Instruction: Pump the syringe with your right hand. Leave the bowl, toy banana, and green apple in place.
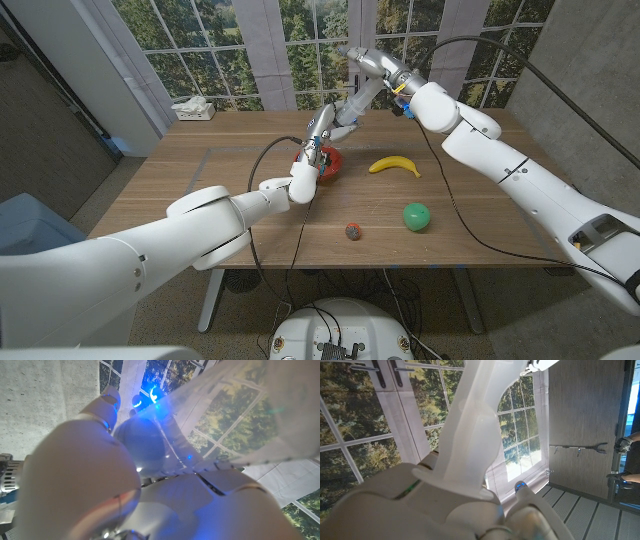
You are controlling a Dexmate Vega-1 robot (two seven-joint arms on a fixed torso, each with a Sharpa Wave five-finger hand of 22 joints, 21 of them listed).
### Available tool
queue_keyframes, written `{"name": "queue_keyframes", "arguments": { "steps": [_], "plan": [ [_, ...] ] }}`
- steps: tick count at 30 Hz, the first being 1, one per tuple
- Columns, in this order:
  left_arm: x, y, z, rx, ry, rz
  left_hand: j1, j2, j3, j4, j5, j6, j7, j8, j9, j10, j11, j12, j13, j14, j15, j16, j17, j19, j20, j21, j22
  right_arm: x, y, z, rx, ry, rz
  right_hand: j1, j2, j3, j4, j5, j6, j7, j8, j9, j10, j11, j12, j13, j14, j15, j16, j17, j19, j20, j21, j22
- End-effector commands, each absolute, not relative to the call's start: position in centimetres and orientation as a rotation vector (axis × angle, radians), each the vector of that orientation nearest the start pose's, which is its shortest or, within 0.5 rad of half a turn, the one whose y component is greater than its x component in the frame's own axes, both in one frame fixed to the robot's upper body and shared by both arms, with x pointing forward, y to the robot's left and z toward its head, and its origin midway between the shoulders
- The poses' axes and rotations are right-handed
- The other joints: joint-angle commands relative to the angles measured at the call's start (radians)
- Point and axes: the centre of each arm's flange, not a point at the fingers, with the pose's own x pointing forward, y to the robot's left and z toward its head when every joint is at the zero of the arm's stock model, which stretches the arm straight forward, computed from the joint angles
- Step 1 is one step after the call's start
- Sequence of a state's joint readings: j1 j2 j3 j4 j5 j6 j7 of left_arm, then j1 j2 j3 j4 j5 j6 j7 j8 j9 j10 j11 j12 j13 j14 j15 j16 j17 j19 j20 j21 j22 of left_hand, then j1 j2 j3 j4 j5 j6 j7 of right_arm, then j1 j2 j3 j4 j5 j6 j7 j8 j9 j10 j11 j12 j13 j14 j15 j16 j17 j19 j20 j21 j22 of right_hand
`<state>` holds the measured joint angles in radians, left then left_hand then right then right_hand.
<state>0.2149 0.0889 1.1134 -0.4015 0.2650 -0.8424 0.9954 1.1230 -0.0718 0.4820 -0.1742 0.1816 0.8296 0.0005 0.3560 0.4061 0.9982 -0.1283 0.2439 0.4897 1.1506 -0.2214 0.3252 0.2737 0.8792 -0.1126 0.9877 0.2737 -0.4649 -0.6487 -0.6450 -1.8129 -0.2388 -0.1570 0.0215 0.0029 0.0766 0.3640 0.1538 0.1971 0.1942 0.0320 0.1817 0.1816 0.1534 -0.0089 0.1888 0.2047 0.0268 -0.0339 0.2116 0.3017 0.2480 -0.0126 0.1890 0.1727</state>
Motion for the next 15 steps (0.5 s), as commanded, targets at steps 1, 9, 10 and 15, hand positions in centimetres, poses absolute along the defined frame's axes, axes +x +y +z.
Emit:
{"name": "queue_keyframes", "arguments": {
  "steps": [1, 9, 10, 15],
  "plan": [
    [65.91, 7.11, 4.44, 0.606, -1.243, 0.019, 0.199, 0.207, 0.009, 0.001, 0.004, 0.017, 0.007, 0.003, 0.002, 0.007, -0.003, -0.002, 0.004, 0.008, -0.016, -0.004, 0.002, 0.002, -0.104, 0.009, -0.001, 56.02, -12.34, 18.22, -1.090, -0.948, 0.144, 0.005, 0.055, 0.005, 0.006, 0.009, -0.007, 0.001, 0.006, 0.002, 0.000, -0.002, 0.007, 0.002, 0.002, -0.010, -0.001, 0.003, 0.001, -0.008, 0.005, 0.001],
    [66.21, 7.02, 4.57, 0.611, -1.223, 0.018, 0.200, 0.206, 0.010, 0.001, 0.004, 0.020, 0.006, 0.003, 0.003, 0.008, -0.003, -0.005, 0.003, 0.010, -0.016, -0.004, 0.001, -0.001, -0.104, 0.017, -0.007, 56.49, -12.15, 18.07, -1.091, -0.940, 0.149, 0.006, 0.055, 0.005, 0.007, 0.009, -0.008, 0.000, 0.007, 0.002, -0.001, -0.003, 0.008, 0.002, 0.003, -0.010, -0.001, 0.001, 0.001, -0.008, 0.005, 0.000],
    [66.23, 6.99, 4.56, 0.612, -1.221, 0.018, 0.201, 0.206, 0.010, 0.001, 0.004, 0.020, 0.006, 0.003, 0.003, 0.008, -0.004, -0.005, 0.004, 0.010, -0.016, -0.004, 0.001, -0.001, -0.104, 0.018, -0.008, 56.52, -12.15, 18.04, -1.090, -0.941, 0.148, 0.006, 0.055, 0.005, 0.007, 0.009, -0.008, -0.001, 0.007, 0.002, -0.001, -0.002, 0.008, 0.002, 0.003, -0.009, -0.001, 0.001, 0.001, -0.008, 0.005, 0.000],
    [66.27, 6.93, 4.57, 0.611, -1.217, 0.015, 0.201, 0.205, 0.010, 0.001, 0.004, 0.019, 0.007, 0.002, 0.003, 0.008, -0.006, -0.006, 0.006, 0.011, -0.016, -0.004, 0.001, -0.002, -0.104, 0.023, -0.011, 56.63, -12.14, 17.84, -1.088, -0.940, 0.149, 0.007, 0.056, 0.005, 0.007, 0.010, -0.007, -0.001, 0.008, 0.002, -0.002, -0.003, 0.008, 0.002, 0.002, -0.009, -0.001, 0.000, 0.001, -0.008, 0.005, 0.000]
  ]
}}
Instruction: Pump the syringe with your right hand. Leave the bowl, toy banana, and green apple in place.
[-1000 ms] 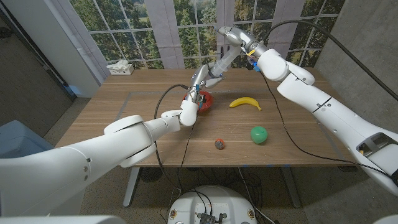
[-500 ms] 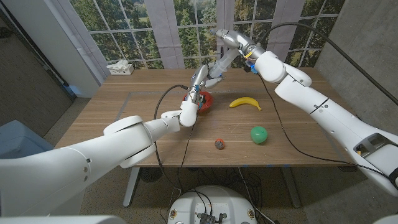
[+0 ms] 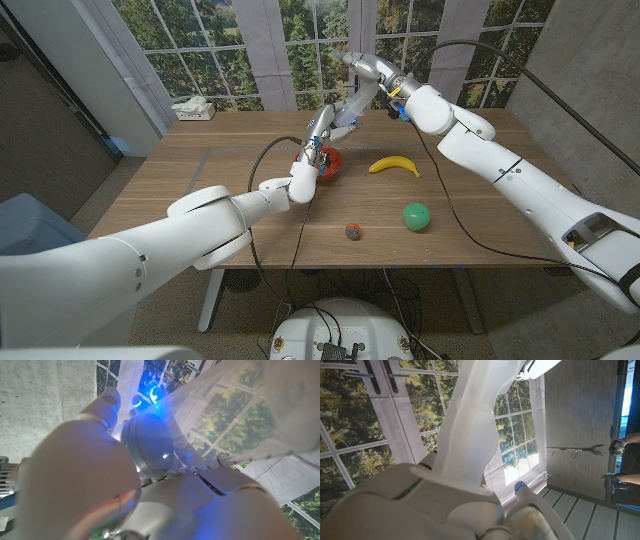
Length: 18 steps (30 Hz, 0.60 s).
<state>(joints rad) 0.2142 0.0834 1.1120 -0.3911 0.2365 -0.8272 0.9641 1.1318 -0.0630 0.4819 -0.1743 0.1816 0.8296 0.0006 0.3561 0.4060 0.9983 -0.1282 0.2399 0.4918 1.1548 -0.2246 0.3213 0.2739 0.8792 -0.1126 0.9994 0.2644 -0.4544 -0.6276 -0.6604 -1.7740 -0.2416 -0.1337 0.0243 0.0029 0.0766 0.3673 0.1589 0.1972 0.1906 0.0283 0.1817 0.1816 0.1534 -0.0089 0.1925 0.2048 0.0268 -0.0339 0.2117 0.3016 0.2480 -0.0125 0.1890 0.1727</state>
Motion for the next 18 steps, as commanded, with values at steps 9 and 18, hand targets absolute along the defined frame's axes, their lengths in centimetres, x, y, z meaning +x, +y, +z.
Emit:
{"name": "queue_keyframes", "arguments": {
  "steps": [9, 18],
  "plan": [
    [66.05, 6.96, 4.51, 0.607, -1.232, 0.017, 0.193, 0.195, 0.011, 0.002, 0.004, 0.018, 0.005, 0.001, 0.004, 0.007, -0.006, -0.004, 0.006, 0.009, -0.013, 0.001, 0.001, -0.005, -0.103, 0.019, -0.007, 56.78, -11.89, 17.30, -1.077, -0.948, 0.158, 0.007, 0.056, 0.002, 0.002, 0.010, -0.004, 0.002, 0.008, 0.002, -0.003, -0.004, 0.004, 0.002, 0.003, -0.009, -0.001, -0.002, 0.001, -0.007, 0.005, 0.000],
    [65.79, 7.11, 4.43, 0.594, -1.248, 0.019, 0.193, 0.195, 0.012, 0.002, 0.003, 0.020, 0.006, 0.000, 0.004, 0.008, -0.006, -0.004, 0.008, 0.009, -0.012, -0.001, -0.001, -0.007, -0.104, 0.028, -0.012, 56.87, -11.38, 17.03, -1.083, -0.950, 0.168, 0.008, 0.056, 0.002, 0.002, 0.011, -0.005, 0.003, 0.008, 0.002, -0.003, -0.002, 0.005, 0.001, 0.003, -0.009, -0.001, -0.004, 0.001, -0.007, 0.005, 0.000]
  ]
}}
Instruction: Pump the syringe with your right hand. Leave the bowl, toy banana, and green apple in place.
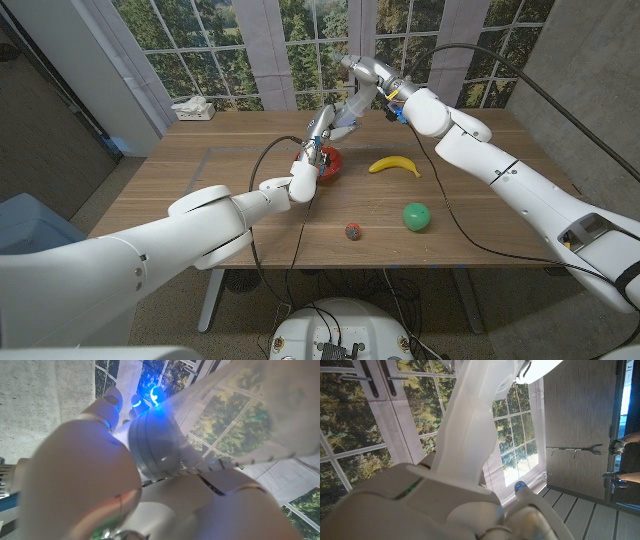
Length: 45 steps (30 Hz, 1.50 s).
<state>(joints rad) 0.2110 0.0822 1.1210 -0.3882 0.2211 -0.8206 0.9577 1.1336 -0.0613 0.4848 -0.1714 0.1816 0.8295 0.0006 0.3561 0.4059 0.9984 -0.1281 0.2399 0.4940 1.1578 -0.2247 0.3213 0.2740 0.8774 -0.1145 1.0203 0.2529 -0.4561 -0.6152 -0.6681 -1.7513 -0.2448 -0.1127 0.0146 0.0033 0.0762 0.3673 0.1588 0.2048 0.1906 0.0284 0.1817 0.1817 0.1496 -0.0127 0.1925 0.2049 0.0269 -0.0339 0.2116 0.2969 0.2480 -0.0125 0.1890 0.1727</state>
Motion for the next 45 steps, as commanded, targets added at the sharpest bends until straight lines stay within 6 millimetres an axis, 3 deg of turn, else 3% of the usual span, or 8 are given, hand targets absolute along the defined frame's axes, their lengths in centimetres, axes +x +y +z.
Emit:
{"name": "queue_keyframes", "arguments": {
  "steps": [1, 45],
  "plan": [
    [65.8, 7.1, 4.4, 0.593, -1.250, 0.020, 0.192, 0.193, 0.009, -0.001, 0.003, 0.020, 0.005, 0.000, 0.004, 0.009, -0.006, -0.004, 0.006, 0.006, -0.012, -0.001, -0.001, -0.006, -0.102, 0.008, -0.001, 56.9, -11.3, 17.0, -1.084, -0.948, 0.170, 0.008, 0.056, 0.002, 0.002, 0.003, -0.005, 0.002, 0.008, 0.002, 0.001, 0.002, 0.005, 0.001, 0.002, -0.010, -0.002, 0.001, 0.000, -0.007, 0.005, 0.000],
    [65.4, 7.6, 4.4, 0.584, -1.275, 0.023, 0.197, 0.192, 0.015, -0.002, 0.003, 0.022, 0.004, -0.005, 0.008, 0.013, -0.007, -0.014, 0.008, 0.011, -0.012, -0.001, 0.000, -0.022, -0.102, 0.052, -0.028, 58.0, -9.8, 16.1, -1.109, -0.920, 0.209, 0.010, 0.056, 0.003, 0.002, 0.004, -0.008, -0.001, 0.010, 0.002, -0.001, -0.003, 0.006, 0.001, 0.001, -0.009, -0.002, -0.008, 0.000, -0.006, 0.005, 0.000]
  ]
}}
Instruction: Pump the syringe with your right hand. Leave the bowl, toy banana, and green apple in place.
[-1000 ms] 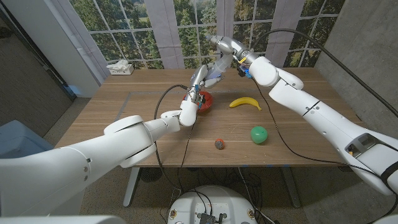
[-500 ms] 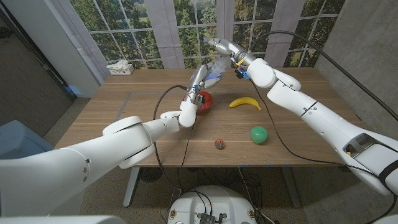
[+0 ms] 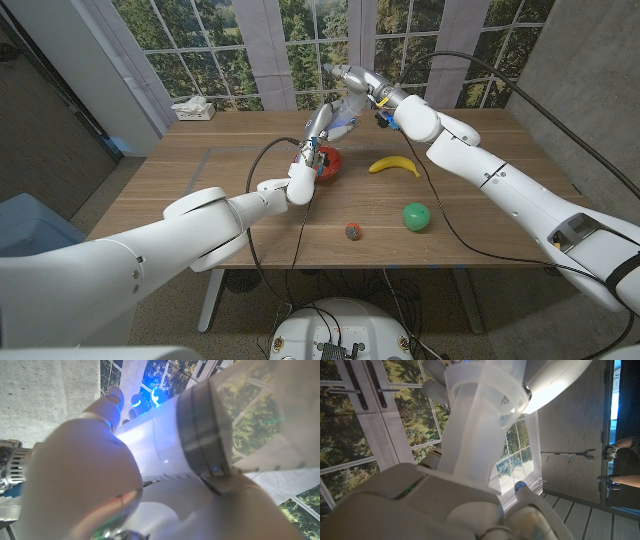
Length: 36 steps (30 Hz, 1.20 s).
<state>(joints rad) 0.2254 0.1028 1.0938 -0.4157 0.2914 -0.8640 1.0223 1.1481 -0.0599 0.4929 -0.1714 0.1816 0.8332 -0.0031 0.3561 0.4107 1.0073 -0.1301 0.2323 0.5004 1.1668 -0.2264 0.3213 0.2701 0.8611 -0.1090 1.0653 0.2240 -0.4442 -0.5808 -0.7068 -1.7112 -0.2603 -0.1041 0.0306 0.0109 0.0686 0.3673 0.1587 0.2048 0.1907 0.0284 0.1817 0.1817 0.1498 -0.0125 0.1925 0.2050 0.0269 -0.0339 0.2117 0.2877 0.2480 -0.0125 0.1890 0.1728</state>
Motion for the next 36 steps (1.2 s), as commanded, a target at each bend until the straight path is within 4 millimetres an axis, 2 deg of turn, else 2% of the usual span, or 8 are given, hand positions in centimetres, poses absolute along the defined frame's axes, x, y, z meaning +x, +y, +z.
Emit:
{"name": "queue_keyframes", "arguments": {
  "steps": [1, 36],
  "plan": [
    [65.5, 7.6, 4.4, 0.581, -1.272, 0.022, 0.183, 0.190, 0.007, -0.002, 0.003, 0.018, 0.008, -0.005, 0.003, 0.004, -0.005, -0.006, 0.002, 0.002, -0.010, -0.001, 0.003, -0.005, -0.108, 0.008, 0.001, 58.1, -9.8, 16.0, -1.106, -0.920, 0.210, 0.003, 0.064, 0.003, 0.003, 0.004, -0.008, -0.001, 0.010, 0.002, -0.002, -0.003, 0.006, 0.001, 0.001, -0.009, -0.002, 0.001, 0.000, -0.006, 0.005, 0.000],
    [65.2, 7.6, 4.4, 0.573, -1.288, 0.024, 0.184, 0.190, 0.013, -0.001, 0.003, 0.019, 0.007, -0.009, 0.005, 0.004, -0.007, -0.009, 0.009, 0.003, -0.011, -0.002, 0.003, -0.017, -0.107, 0.035, -0.014, 59.0, -8.7, 14.6, -1.109, -0.903, 0.258, 0.003, 0.064, 0.004, 0.003, 0.005, -0.011, -0.001, 0.010, 0.001, -0.005, -0.004, 0.006, 0.000, -0.001, -0.010, -0.002, -0.004, -0.002, -0.002, 0.005, 0.000]
  ]
}}
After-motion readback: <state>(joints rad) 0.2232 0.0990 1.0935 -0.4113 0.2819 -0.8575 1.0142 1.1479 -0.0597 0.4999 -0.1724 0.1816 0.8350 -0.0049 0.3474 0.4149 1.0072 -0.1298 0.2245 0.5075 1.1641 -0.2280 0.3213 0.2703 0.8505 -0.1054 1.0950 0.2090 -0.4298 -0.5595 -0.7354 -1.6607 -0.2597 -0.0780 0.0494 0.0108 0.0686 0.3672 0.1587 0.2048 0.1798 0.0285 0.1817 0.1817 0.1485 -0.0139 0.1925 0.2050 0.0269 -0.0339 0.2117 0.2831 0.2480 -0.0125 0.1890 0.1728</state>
